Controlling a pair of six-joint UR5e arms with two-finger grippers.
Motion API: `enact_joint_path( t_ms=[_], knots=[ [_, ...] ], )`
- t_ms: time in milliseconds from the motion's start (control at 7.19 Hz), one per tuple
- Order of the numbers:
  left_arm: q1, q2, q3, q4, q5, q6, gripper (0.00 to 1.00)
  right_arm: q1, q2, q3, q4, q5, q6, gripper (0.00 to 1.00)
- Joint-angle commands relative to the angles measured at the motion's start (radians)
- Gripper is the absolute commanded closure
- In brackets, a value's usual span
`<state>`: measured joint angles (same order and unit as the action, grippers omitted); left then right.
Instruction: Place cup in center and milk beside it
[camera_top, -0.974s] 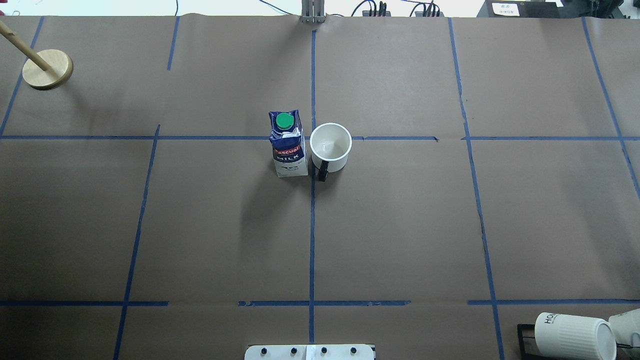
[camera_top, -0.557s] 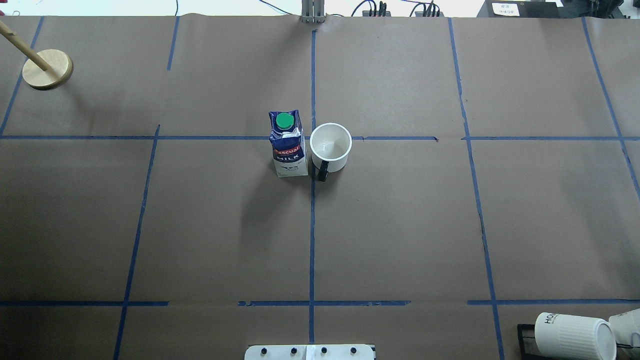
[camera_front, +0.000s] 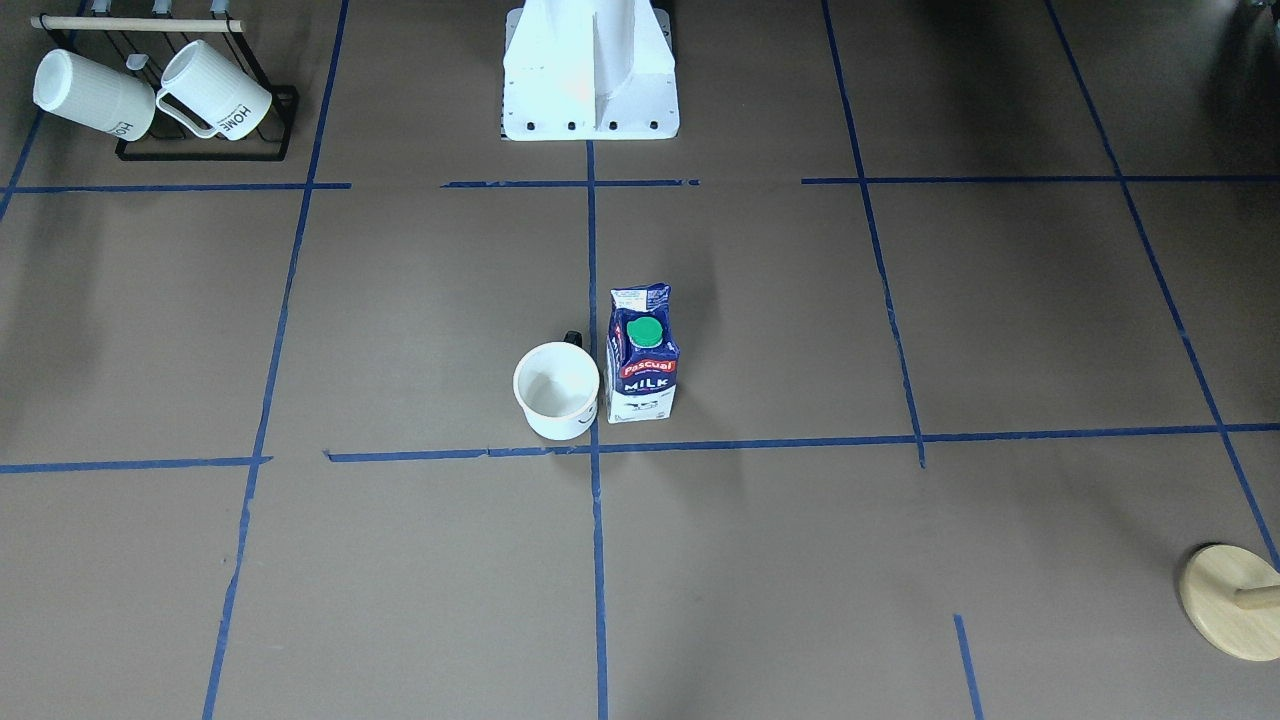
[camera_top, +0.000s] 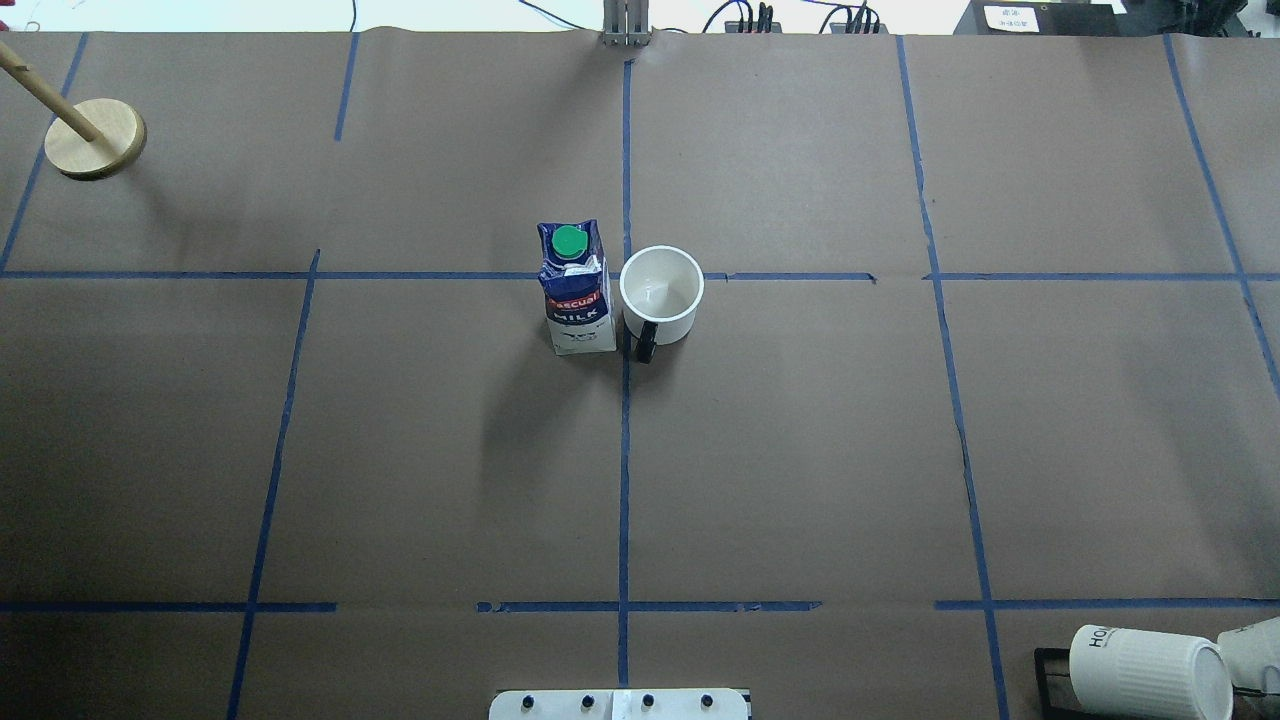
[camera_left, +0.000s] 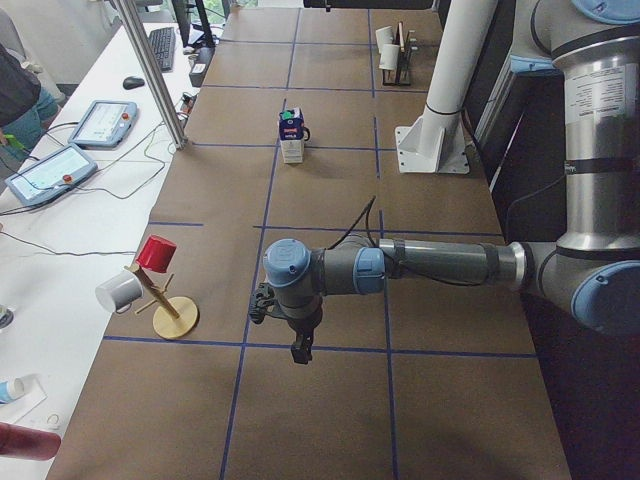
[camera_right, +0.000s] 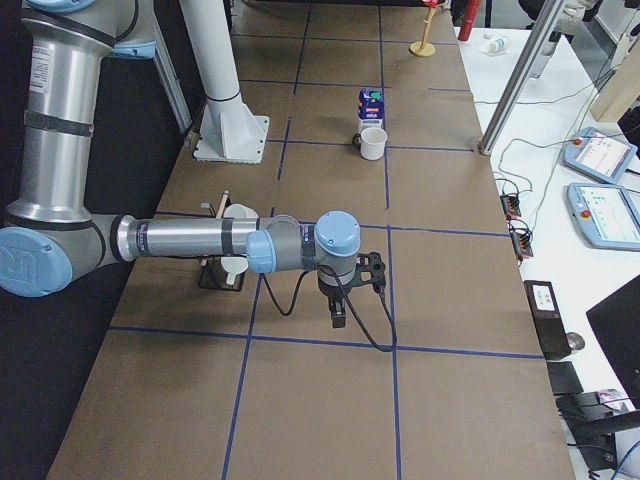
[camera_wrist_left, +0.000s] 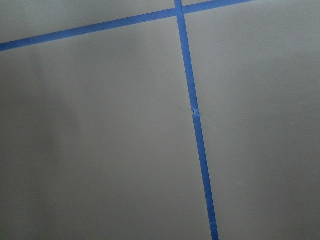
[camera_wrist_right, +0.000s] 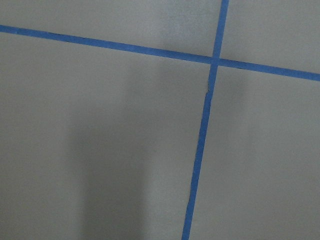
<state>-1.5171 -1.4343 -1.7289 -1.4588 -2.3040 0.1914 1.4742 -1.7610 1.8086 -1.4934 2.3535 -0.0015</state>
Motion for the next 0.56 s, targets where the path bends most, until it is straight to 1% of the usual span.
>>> enact_joint_path(
  t_ms=[0, 417],
  knots=[
    [0.0, 0.0, 0.0, 0.0, -0.002, -0.001, 0.0, 0.0, 0.0, 0.0, -0.001, 0.001, 0.0, 0.0],
    [0.0, 0.002, -0.009, 0.0, -0.002, -0.001, 0.0, 0.0, 0.0, 0.0, 0.001, 0.001, 0.0, 0.0]
  ],
)
